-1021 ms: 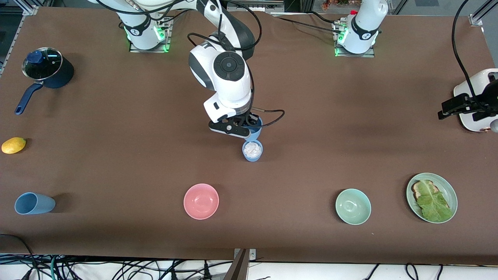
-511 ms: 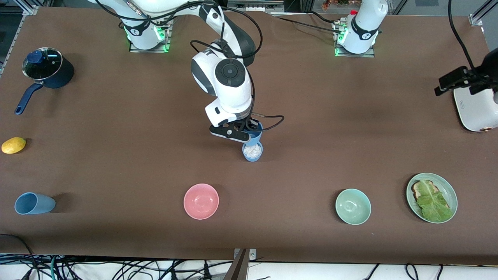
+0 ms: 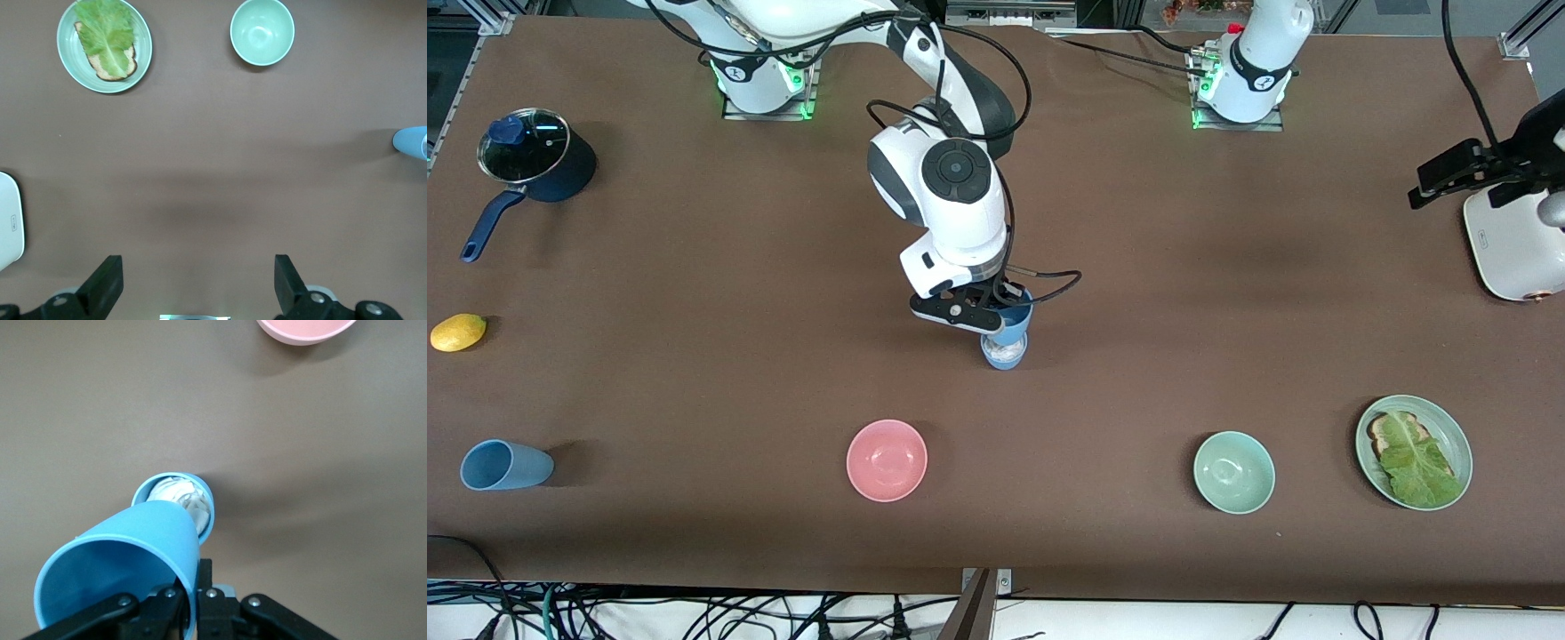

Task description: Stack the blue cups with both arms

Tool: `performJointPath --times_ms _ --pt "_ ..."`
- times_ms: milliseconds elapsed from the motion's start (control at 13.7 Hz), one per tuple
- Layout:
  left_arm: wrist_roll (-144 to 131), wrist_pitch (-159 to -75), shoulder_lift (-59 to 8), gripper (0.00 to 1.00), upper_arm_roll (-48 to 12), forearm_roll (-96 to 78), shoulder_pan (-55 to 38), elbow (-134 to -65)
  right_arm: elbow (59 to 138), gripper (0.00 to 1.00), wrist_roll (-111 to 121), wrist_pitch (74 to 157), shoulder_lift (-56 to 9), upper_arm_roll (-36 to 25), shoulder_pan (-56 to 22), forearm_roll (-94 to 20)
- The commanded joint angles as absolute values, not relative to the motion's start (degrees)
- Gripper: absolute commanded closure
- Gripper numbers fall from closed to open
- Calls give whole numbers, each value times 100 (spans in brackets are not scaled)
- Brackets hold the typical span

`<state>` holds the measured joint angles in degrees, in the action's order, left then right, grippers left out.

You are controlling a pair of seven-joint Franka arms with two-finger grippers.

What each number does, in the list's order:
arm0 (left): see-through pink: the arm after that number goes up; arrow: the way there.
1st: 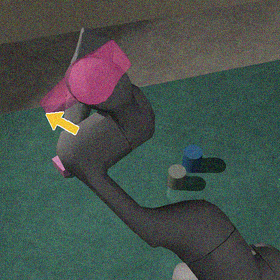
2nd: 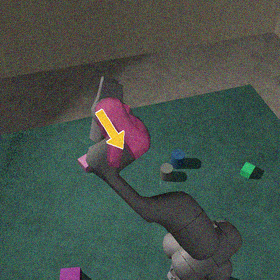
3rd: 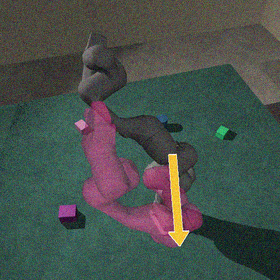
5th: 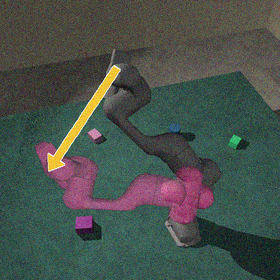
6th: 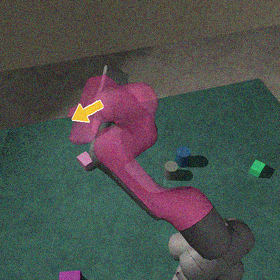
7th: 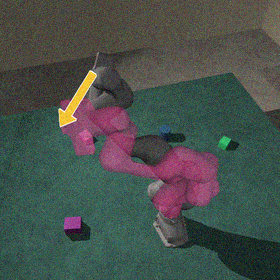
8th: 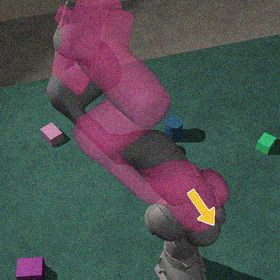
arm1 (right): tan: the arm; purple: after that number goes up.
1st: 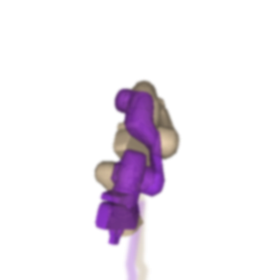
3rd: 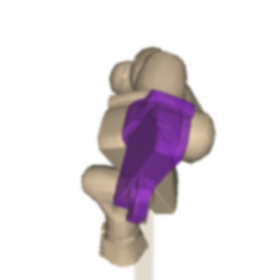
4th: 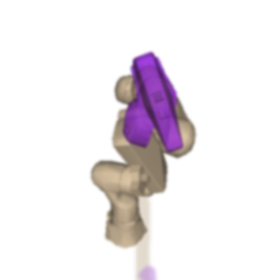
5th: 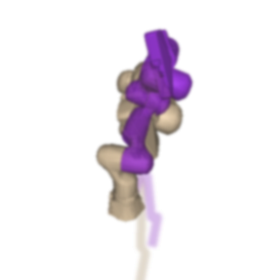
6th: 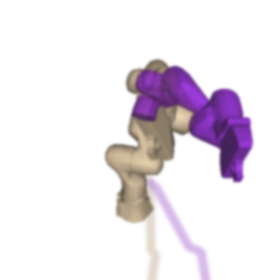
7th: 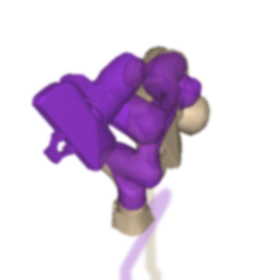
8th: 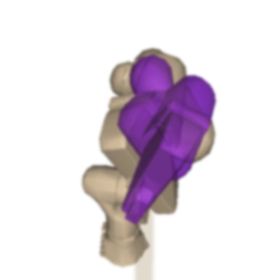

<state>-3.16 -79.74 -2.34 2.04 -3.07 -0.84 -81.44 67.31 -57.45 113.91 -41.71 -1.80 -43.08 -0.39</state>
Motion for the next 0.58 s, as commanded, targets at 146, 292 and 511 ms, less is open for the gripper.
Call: performJointPath --times_ms 146,292,511 --pt "-343 -7980 167 0 176 -404 0 -8376 6390 100 -5836 11364 -4412 -272 -4386 9" --pt "-352 -7998 141 0 176 -396 -35 -8420 6398 100 -5827 11364 -4421 -264 -4333 18" --pt "-413 -7998 149 0 176 -413 -9 -8648 6416 100 -5792 11364 -4421 -264 -4315 26"
